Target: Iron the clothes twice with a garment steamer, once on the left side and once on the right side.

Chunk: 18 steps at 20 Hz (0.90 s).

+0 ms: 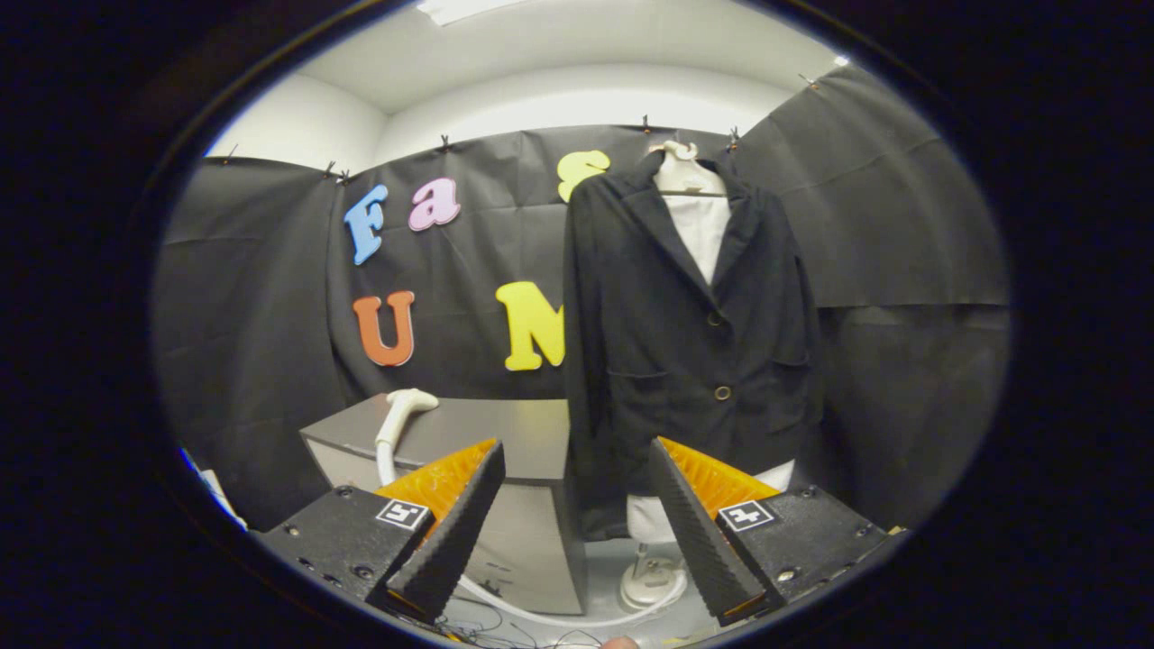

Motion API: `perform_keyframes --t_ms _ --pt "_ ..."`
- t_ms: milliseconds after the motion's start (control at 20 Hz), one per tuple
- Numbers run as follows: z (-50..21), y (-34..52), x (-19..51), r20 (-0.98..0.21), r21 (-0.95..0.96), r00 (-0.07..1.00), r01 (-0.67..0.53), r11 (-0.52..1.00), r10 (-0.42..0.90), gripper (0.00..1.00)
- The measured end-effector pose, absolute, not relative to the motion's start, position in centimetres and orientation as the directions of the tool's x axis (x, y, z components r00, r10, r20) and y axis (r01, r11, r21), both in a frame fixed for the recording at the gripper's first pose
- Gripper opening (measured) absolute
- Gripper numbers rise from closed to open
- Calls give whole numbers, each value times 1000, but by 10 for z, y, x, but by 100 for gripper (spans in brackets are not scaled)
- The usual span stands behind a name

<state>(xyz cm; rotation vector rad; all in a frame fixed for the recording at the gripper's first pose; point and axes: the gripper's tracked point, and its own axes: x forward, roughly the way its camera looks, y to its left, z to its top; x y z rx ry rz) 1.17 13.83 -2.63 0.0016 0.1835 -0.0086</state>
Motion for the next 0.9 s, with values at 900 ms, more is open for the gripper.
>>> perform_keyframes --t_ms 900 --pt "-89 375 219 -490 88 744 -476 875 454 98"
